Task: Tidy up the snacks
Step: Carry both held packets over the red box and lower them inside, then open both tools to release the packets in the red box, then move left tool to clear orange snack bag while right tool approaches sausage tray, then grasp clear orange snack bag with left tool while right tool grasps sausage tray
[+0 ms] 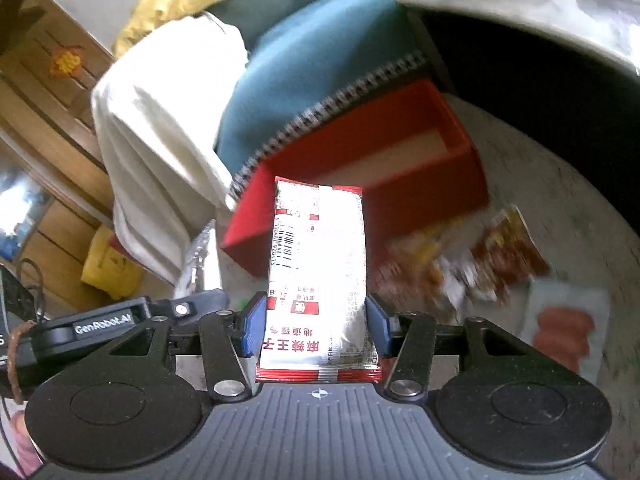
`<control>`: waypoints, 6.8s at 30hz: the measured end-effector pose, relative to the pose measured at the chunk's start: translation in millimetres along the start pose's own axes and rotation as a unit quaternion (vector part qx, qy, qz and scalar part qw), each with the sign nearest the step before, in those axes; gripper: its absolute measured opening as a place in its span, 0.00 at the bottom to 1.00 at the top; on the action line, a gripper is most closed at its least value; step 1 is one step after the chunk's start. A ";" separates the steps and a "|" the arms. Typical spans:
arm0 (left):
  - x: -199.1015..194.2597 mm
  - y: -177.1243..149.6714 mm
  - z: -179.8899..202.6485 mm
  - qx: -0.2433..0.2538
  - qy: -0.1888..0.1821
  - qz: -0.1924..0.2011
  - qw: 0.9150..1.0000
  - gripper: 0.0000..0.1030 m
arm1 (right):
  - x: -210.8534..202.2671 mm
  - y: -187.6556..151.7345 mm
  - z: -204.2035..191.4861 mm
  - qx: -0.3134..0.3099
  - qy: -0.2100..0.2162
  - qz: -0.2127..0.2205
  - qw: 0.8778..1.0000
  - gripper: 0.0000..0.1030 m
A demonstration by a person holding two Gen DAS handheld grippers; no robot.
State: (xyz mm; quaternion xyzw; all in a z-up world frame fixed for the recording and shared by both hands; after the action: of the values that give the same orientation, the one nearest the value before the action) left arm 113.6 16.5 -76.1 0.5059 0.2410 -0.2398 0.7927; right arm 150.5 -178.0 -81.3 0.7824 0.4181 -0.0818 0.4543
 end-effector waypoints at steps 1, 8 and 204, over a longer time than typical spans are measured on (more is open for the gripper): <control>2.7 4.6 1.5 0.003 0.001 0.002 1.000 0.42 | 2.9 5.6 -2.2 -0.004 0.002 0.005 1.000 0.58; 26.3 28.6 1.6 0.011 0.013 0.012 1.000 0.42 | 25.5 32.2 -6.1 -0.021 0.001 0.021 1.000 0.58; 24.0 -72.1 36.9 0.104 0.004 -0.079 0.991 0.23 | -5.4 -19.0 102.8 -0.034 -0.236 -0.047 0.970 0.73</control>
State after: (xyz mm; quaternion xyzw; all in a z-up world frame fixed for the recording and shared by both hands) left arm 92.2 -47.5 -126.9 0.5663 0.2569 -0.3237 0.7131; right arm 159.1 -256.7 -149.7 0.7047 0.3382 -0.2708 0.5619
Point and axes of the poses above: each gripper's, at about its wrist camera, not at the fingertips, and x roughly the way its jaws point, z to its right, y to its top, the point moved 7 cm from there along x, roughly the way its jaws point, and after that the axes turned 10 degrees about z, right-handed, at the moved point
